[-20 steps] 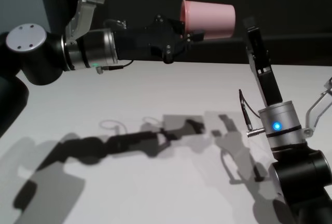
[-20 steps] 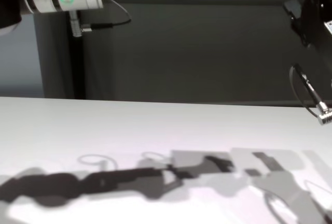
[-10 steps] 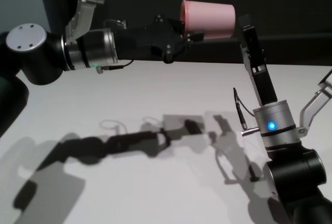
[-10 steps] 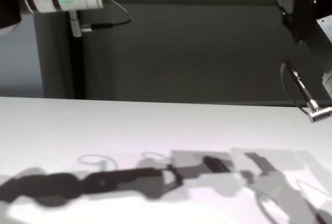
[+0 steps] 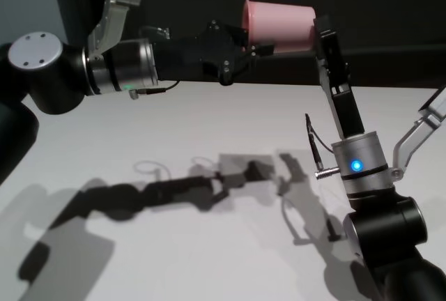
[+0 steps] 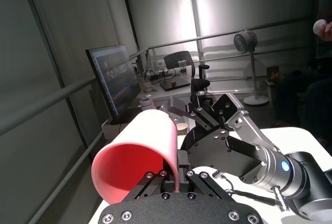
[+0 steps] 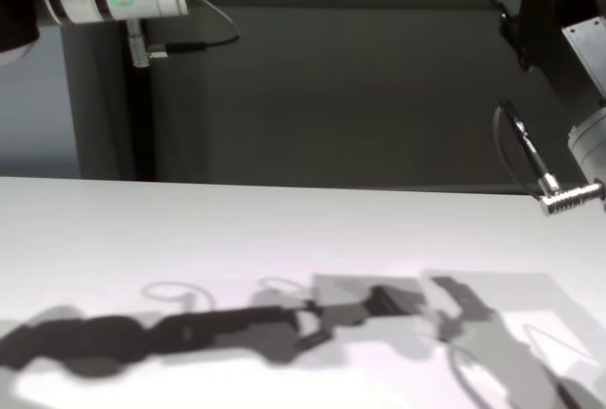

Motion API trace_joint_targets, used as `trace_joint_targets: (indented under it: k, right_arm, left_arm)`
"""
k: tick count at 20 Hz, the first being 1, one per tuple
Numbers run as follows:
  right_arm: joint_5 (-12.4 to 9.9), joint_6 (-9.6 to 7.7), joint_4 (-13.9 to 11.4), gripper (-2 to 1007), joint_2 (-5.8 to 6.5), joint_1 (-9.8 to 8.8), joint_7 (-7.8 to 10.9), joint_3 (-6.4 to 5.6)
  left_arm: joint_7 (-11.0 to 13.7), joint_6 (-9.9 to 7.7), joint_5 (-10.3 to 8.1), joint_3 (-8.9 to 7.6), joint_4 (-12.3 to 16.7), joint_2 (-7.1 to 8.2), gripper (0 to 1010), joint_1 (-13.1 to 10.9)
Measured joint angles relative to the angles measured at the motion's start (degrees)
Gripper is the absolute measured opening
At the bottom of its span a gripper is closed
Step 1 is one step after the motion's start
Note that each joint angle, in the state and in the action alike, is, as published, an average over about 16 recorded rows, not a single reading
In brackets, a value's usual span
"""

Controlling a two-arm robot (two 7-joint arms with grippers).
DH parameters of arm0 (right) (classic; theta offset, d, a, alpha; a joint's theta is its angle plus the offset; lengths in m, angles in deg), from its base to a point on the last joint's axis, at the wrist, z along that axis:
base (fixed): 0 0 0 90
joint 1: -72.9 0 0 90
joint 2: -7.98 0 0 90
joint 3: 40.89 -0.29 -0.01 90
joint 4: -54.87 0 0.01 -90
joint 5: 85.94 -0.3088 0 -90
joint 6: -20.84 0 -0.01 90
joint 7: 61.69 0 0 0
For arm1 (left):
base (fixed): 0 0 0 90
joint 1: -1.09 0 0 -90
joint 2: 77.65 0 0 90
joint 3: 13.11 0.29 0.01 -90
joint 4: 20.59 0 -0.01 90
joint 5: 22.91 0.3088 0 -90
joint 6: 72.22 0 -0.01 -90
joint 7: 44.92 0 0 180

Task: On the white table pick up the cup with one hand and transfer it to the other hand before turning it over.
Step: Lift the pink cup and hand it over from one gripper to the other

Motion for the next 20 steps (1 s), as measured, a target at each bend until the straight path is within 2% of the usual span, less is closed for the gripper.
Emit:
trace_joint_targets:
  k: [12, 20]
  right_arm:
    - [-2.37, 1.01, 3.91, 1002, -1.27, 3.21, 2.38, 2.21]
    - [-3.68, 1.46, 5.48, 1002, -1.46, 4.53, 3.12, 3.26]
  left_arm:
    - [0.00, 0.00, 0.00, 0.00, 0.00, 0.00, 48, 0.00]
    - [0.00, 0.00, 0.00, 0.00, 0.00, 0.00, 48, 0.00]
